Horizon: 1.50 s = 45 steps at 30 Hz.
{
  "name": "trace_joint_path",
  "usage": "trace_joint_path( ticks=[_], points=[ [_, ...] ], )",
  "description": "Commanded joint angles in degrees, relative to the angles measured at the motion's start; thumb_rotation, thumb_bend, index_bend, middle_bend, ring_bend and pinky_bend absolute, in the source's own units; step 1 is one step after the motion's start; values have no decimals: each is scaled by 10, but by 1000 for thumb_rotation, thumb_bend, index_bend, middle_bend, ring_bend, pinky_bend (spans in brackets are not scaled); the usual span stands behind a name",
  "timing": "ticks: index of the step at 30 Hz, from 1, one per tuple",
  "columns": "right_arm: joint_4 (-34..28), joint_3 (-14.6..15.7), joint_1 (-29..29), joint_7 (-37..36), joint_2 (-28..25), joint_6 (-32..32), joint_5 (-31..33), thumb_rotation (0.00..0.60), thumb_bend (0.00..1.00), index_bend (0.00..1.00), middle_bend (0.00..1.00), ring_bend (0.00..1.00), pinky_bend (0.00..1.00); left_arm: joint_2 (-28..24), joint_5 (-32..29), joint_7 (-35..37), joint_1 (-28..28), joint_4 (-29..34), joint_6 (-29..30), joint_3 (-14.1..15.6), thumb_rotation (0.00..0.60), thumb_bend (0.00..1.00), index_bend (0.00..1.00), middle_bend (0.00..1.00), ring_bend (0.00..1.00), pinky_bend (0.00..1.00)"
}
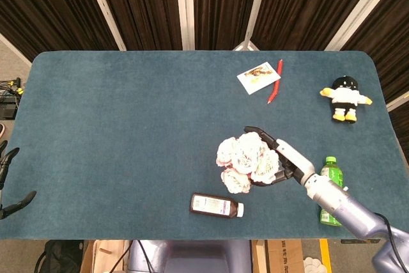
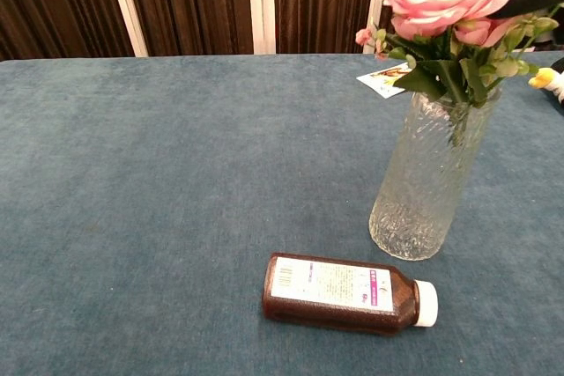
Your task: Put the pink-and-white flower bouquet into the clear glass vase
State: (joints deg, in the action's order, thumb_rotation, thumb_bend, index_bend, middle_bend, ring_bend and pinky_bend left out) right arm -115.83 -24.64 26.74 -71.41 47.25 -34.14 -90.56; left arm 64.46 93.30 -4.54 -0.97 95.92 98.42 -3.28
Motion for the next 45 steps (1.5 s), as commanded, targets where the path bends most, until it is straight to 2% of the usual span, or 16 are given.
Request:
trace_joint_path(
  ticks=[1, 7, 12, 13, 15, 17, 18, 19, 21, 22, 26, 30, 37, 45],
  points=[
    [21, 38, 1, -48, -33, -35, -67, 600, 126, 28, 26, 48, 0, 0, 0, 0, 0, 0, 1, 0, 600, 166, 133, 0, 0, 116],
    [60, 89, -2, -100, -79, -109, -142, 600, 126, 27, 19, 43, 0, 0, 0, -1, -1, -1, 1, 0, 600, 166, 133, 0, 0, 116],
    [101, 118, -22, -85, -110, -171, -150, 600, 125, 44, 19, 45, 0, 1, -1, -2, -1, 1, 0, -1, 600, 166, 133, 0, 0, 117],
    [110, 119, -35, -48, -113, -187, -136, 600, 125, 58, 19, 49, 0, 1, -1, -3, -1, 1, 1, -1, 600, 166, 133, 0, 0, 117],
    [116, 113, -72, 86, -102, -225, -75, 600, 124, 74, 19, 57, 0, 1, -1, -4, -2, 1, 2, -1, 600, 166, 133, 0, 0, 116],
    [115, 101, -115, 294, -67, -287, 6, 600, 124, 74, 19, 59, 0, 1, -3, -6, -2, 1, 2, -2, 600, 166, 133, 0, 0, 116],
    [114, 99, -129, 371, -51, -314, 30, 600, 124, 74, 19, 59, 0, 1, -4, -7, -2, 1, 2, -2, 600, 166, 134, 0, 0, 116],
    [108, 97, -147, 482, -25, -355, 59, 600, 124, 74, 19, 59, 0, 1, -5, -8, -2, 1, 0, -2, 600, 166, 134, 0, 0, 116],
    [96, 105, -174, 662, 23, -428, 85, 600, 124, 74, 20, 59, 0, 1, -6, -9, -1, 2, -3, -1, 600, 166, 134, 0, 0, 116],
    [89, 112, -186, 720, 40, -457, 86, 600, 124, 74, 20, 59, 0, 1, -6, -9, -1, 2, -5, -1, 600, 166, 134, 0, 0, 116],
    [65, 141, -225, 834, 77, -529, 68, 600, 125, 74, 20, 59, 0, -1, -3, -8, 0, 4, -8, 2, 600, 166, 133, 0, 0, 116],
    [56, 169, -248, 877, 103, -566, 35, 600, 124, 74, 19, 59, 0, -5, -2, -2, -1, 5, -6, 3, 600, 166, 133, 0, 0, 116],
    [60, 219, -266, 883, 121, -560, -10, 600, 124, 74, 19, 59, 0, -12, -4, 6, -2, 6, -10, 5, 600, 166, 133, 0, 0, 116],
    [94, 232, -265, 882, 144, -549, -21, 600, 125, 74, 19, 59, 0, -26, -14, 6, -1, 11, -28, 10, 600, 166, 133, 0, 0, 116]
  ],
)
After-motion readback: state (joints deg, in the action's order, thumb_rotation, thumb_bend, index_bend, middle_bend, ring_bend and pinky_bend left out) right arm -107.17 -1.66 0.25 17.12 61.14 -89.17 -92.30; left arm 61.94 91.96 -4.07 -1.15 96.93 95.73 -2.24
